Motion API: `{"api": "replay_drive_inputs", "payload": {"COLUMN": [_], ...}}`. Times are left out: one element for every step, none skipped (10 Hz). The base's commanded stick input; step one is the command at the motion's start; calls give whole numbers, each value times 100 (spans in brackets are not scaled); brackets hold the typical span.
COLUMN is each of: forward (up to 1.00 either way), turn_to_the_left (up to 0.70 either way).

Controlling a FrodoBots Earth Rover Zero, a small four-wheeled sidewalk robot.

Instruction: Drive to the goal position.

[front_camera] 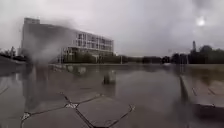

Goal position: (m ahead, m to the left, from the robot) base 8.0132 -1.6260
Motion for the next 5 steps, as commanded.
{"api": "replay_drive_inputs", "payload": {"forward": [70,70,70,70,70], "turn_to_the_left": [-33,-32,-14,-1,0]}}
